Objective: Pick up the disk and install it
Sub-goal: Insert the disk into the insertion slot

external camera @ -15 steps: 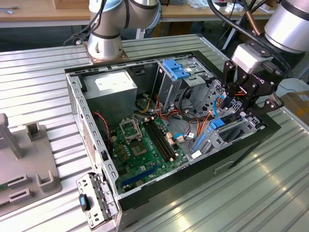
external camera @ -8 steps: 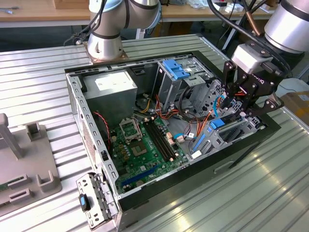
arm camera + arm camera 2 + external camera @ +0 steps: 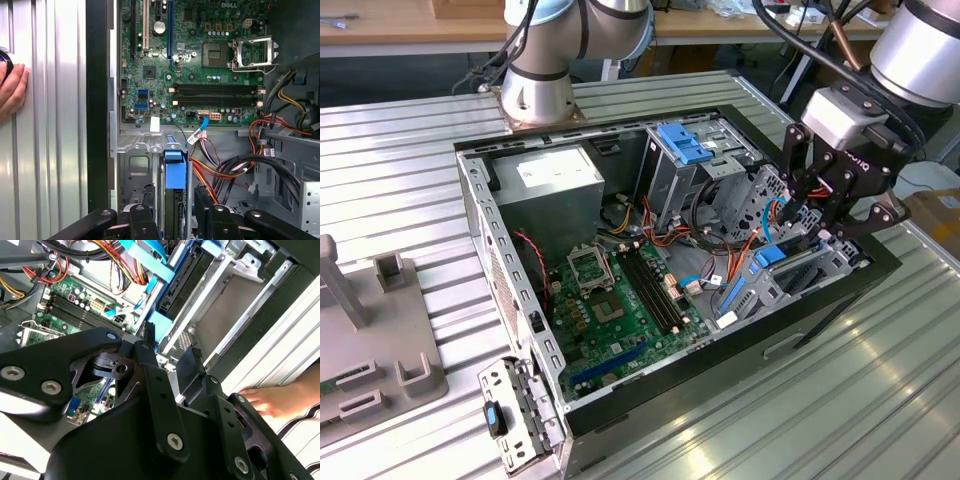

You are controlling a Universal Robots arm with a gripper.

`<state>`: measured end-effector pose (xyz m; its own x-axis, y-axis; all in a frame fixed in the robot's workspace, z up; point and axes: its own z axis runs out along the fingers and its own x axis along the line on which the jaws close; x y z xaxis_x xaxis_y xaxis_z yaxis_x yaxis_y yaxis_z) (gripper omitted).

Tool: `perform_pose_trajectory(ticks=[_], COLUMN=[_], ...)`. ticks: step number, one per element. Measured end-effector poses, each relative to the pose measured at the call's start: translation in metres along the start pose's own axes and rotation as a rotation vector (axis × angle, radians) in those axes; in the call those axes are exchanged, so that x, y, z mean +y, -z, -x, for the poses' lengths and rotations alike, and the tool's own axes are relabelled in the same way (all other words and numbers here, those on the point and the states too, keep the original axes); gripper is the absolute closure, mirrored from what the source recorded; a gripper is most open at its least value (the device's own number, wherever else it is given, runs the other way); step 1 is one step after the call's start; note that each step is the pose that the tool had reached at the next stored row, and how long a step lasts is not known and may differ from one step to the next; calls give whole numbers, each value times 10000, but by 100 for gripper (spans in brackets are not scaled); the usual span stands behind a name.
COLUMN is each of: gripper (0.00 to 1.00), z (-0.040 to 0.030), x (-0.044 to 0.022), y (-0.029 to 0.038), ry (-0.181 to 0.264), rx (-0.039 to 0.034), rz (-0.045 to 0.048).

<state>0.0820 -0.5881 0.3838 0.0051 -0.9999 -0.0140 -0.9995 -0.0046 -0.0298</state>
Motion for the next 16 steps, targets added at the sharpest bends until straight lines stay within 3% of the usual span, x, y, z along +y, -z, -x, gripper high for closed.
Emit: perform_pose_trajectory(ticks=[2, 11, 14, 16], gripper=[56, 56, 56, 56], z=[1, 1, 2, 3], x=[-37, -31, -127, -156], y=[-1, -1, -4, -5], ry=[0, 0, 0, 0], rx=[0, 0, 0, 0], rz=[0, 0, 0, 0])
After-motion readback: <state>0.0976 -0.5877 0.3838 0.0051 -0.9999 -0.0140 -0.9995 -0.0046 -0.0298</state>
